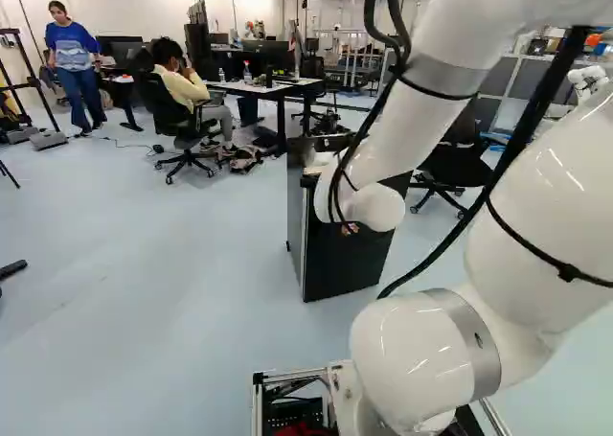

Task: Grab a drink from the fridge

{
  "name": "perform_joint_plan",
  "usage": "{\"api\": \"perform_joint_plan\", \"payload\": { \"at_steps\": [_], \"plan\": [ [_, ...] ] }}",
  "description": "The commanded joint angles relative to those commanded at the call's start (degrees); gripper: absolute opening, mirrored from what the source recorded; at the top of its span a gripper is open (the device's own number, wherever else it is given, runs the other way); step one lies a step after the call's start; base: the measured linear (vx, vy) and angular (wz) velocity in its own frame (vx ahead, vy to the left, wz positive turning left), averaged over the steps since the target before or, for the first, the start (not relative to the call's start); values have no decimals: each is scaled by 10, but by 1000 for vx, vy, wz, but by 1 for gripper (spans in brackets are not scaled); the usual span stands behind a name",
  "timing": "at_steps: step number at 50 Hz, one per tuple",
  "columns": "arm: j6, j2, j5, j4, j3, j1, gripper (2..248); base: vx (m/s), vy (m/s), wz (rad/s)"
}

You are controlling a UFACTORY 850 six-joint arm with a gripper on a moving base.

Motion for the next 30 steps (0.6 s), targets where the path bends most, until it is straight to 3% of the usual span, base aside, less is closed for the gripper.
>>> {"api": "perform_joint_plan", "payload": {
  "at_steps": [30],
  "plan": [
    [0,0,18,77,0,66,247,0,0,0]
  ]
}}
